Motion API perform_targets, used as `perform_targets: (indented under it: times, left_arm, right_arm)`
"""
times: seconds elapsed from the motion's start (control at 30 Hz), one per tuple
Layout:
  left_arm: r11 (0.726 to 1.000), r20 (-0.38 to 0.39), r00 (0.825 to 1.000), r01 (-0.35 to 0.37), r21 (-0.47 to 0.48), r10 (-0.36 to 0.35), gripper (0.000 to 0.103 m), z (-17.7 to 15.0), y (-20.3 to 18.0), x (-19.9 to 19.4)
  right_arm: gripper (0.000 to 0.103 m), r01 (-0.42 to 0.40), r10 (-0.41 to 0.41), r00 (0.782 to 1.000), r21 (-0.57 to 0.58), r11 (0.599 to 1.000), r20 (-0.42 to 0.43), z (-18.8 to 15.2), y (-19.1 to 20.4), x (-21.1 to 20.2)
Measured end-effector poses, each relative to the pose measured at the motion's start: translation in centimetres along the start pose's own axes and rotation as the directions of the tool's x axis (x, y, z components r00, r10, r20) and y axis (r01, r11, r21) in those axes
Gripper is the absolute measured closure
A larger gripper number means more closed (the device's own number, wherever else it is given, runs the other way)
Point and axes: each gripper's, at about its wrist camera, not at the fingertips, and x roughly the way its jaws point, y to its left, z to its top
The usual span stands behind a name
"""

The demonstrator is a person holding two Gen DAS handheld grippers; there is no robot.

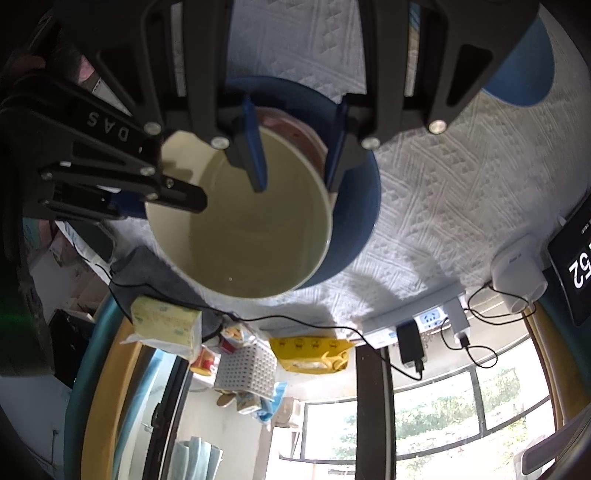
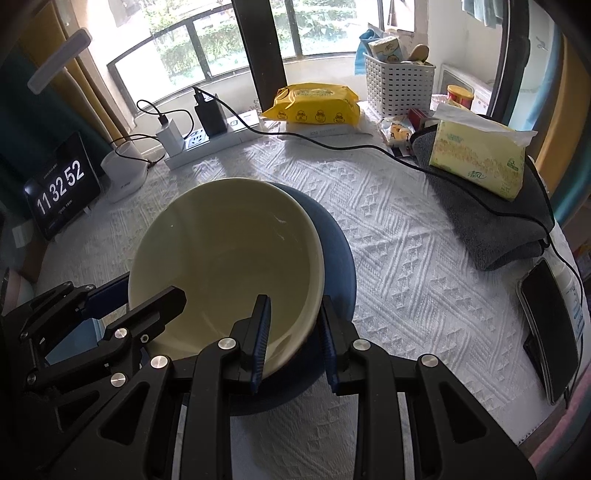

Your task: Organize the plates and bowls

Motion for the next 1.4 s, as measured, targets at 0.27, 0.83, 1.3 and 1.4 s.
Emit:
perform_targets:
  times: [0.27,0.83,1.3,1.4]
  left_arm:
    - [1.000,-0.022,1.000,0.008,-0.006,-0.008,0.070,-0.5,0.3,0.2]
    - [0.999,-0.033,0.999,0.017,-0.028,-0.018,0.070,-0.9,0.8,0.1]
    - [0.999,0.008,0.999,0.032,-0.043,-0.032,0.069,-0.5,1.4,-1.7]
    - [0.998,0.015,0.999,0.036,-0.048,-0.035,0.069,-0.5,1.4,-2.0]
  right_arm:
    - [0.075,0.013,-0.014,1.000,-0.027,1.000,-0.017,0.0,0.4,0.1]
    - [0.066,0.048,-0.053,0.998,-0.114,0.992,-0.042,0.1,1.8,0.9]
    - [0.064,-0.008,0.010,0.999,-0.064,0.998,0.034,0.8,1.1,-2.3]
    - [0.064,-0.010,0.013,0.999,-0.058,0.998,0.053,1.0,0.7,-3.1]
